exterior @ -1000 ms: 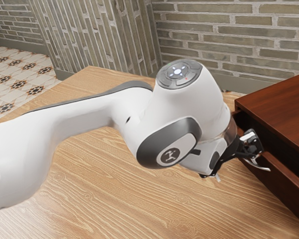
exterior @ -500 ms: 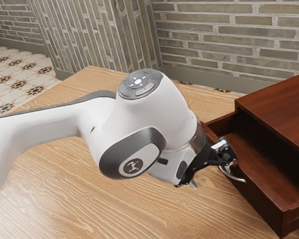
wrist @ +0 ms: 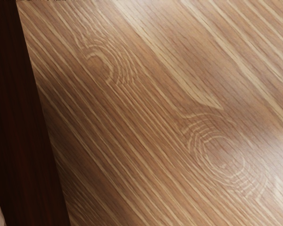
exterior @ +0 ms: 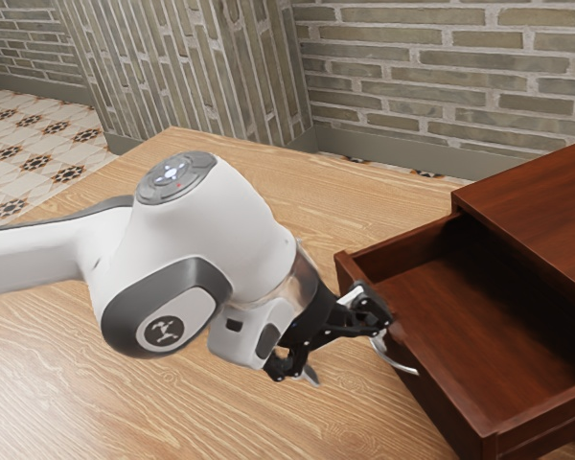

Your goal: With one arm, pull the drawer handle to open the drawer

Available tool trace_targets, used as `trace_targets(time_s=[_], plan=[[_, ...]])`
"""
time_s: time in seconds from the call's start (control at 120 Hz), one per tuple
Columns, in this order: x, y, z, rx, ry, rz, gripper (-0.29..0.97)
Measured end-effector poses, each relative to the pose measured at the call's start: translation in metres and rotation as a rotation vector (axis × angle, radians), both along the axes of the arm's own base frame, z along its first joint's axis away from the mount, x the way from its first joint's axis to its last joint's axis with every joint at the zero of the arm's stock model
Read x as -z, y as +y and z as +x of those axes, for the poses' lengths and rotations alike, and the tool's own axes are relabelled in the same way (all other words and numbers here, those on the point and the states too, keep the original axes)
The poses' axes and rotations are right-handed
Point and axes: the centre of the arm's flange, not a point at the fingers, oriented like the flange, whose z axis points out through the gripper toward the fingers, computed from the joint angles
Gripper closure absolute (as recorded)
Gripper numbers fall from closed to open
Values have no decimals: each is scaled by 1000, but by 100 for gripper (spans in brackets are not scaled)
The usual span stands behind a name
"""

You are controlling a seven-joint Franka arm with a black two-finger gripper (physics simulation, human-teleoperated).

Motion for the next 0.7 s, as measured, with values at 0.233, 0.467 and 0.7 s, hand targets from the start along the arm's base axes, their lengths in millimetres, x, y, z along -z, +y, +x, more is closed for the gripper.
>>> trace_targets(time_s=[0.233, 0.467, 0.7], plan=[[-188, 26, 2, -60, -228, -126, 1], [-263, 163, 5, -702, 11, -38, 0], [-234, 216, -9, -1102, 201, -24, 0]])
